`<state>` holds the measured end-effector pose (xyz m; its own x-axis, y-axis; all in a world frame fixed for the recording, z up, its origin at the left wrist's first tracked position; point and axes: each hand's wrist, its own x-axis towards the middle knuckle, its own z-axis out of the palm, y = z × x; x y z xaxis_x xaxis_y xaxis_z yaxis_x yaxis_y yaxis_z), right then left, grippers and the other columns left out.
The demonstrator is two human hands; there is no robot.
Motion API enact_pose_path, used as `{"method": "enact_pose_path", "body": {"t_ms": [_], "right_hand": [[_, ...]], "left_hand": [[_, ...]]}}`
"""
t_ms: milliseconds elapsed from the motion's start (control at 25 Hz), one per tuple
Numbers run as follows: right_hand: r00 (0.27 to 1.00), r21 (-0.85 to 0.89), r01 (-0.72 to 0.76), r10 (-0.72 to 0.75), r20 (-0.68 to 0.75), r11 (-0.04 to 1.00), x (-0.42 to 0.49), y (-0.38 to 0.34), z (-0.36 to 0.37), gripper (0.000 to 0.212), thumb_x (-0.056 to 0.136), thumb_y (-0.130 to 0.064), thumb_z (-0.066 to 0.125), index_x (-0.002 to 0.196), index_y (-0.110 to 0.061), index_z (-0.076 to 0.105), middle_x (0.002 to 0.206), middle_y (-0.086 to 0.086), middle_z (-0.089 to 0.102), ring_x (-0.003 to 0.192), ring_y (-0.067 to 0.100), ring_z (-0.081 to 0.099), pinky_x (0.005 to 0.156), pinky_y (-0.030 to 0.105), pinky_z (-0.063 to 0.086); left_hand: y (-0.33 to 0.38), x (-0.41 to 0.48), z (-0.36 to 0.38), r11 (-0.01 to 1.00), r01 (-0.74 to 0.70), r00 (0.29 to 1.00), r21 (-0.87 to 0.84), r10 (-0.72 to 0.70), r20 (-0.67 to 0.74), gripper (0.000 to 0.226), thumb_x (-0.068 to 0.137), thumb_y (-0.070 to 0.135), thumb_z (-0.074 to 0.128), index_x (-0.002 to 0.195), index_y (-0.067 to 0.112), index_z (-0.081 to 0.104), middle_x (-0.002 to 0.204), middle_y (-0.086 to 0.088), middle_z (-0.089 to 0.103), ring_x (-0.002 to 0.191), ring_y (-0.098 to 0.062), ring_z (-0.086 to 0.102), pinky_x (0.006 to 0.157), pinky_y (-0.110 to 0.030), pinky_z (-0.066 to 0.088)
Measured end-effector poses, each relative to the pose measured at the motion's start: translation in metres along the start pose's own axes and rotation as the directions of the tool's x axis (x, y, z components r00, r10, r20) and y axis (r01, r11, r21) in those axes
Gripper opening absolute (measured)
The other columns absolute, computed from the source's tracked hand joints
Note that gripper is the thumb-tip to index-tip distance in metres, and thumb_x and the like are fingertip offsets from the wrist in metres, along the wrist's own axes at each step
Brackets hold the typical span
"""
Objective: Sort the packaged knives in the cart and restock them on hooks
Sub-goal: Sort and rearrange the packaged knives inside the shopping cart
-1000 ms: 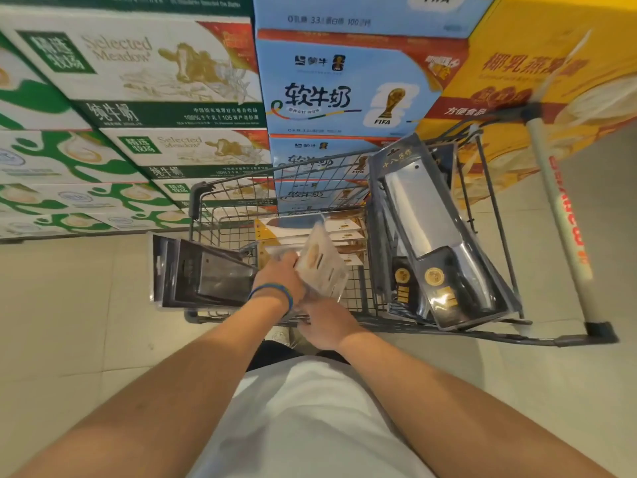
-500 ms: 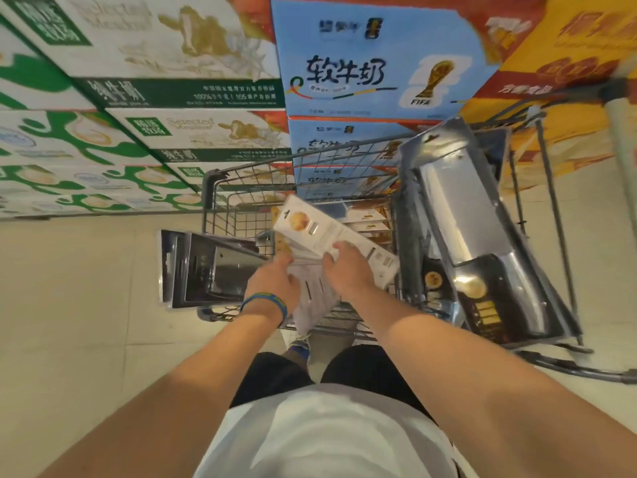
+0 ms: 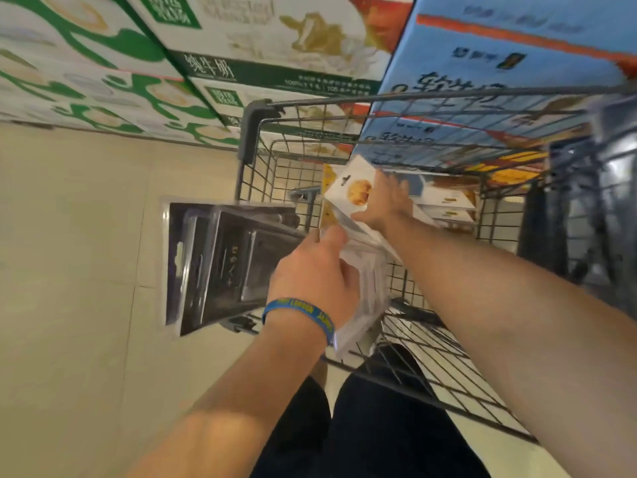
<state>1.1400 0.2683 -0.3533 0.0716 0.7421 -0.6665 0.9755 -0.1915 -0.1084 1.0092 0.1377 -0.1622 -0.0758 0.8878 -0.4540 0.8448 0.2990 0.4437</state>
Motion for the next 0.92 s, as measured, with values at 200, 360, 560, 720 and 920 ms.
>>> {"method": "enact_pose_path", "body": {"t_ms": [200, 360, 560, 720, 920], "right_hand": [[0.995, -0.027, -0.094, 0.093, -0.033, 0.995, 0.013, -0.006, 0.020, 0.137, 0.061, -0.049, 0.094, 0.160, -0.018, 0.005, 0.157, 0.019, 0.026, 0.144, 0.042, 0.026, 0.109, 0.054, 0.039], [0.992, 0.173, -0.124, 0.129, -0.018, 0.977, 0.010, 0.006, -0.020, 0.050, 0.092, -0.042, 0.069, 0.131, -0.011, 0.062, 0.131, 0.014, 0.064, 0.119, 0.031, 0.058, 0.093, 0.034, 0.048], [0.940, 0.598, -0.169, 0.310, -0.141, 0.783, -0.053, 0.050, -0.069, 0.030, 0.098, -0.019, 0.055, 0.124, -0.016, 0.070, 0.122, 0.007, 0.070, 0.113, 0.027, 0.063, 0.090, 0.031, 0.048], [0.854, 0.896, -0.219, 0.520, -0.015, 0.386, -0.114, 0.062, -0.079, 0.021, 0.095, -0.012, 0.051, 0.096, -0.016, 0.071, 0.110, 0.013, 0.068, 0.112, 0.033, 0.064, 0.095, 0.038, 0.052], [0.954, 0.835, -0.032, 0.265, -0.138, 0.549, -0.210, 0.071, -0.070, 0.039, 0.090, 0.003, 0.051, 0.071, -0.028, 0.065, 0.105, 0.004, 0.064, 0.104, 0.026, 0.060, 0.098, 0.044, 0.049]], "left_hand": [[-0.008, -0.006, 0.000, 0.999, 0.036, 0.999, 0.023, -0.036, -0.029, 0.022, 0.088, 0.026, 0.052, 0.109, 0.032, 0.051, 0.086, 0.014, 0.040, 0.060, -0.017, 0.048, 0.057, -0.029, 0.042], [0.007, -0.010, -0.007, 0.998, 0.043, 0.997, 0.050, -0.047, 0.067, 0.022, 0.094, 0.025, 0.049, 0.116, 0.030, 0.050, 0.093, 0.006, 0.054, 0.076, -0.027, 0.063, 0.064, -0.032, 0.045], [0.019, -0.004, -0.016, 0.985, 0.002, 0.978, 0.174, -0.039, 0.207, 0.032, 0.094, 0.010, 0.047, 0.123, 0.023, 0.052, 0.105, -0.008, 0.064, 0.090, -0.035, 0.064, 0.069, -0.038, 0.045], [0.018, -0.006, -0.020, 0.988, -0.036, 0.974, 0.150, 0.001, 0.227, 0.028, 0.098, 0.014, 0.044, 0.122, 0.022, 0.055, 0.102, -0.012, 0.068, 0.091, -0.036, 0.065, 0.075, -0.041, 0.052], [0.023, -0.012, -0.023, 0.988, -0.064, 0.965, 0.138, 0.026, 0.260, 0.030, 0.098, 0.017, 0.043, 0.126, 0.022, 0.055, 0.100, -0.014, 0.068, 0.090, -0.034, 0.066, 0.076, -0.038, 0.053]]}}
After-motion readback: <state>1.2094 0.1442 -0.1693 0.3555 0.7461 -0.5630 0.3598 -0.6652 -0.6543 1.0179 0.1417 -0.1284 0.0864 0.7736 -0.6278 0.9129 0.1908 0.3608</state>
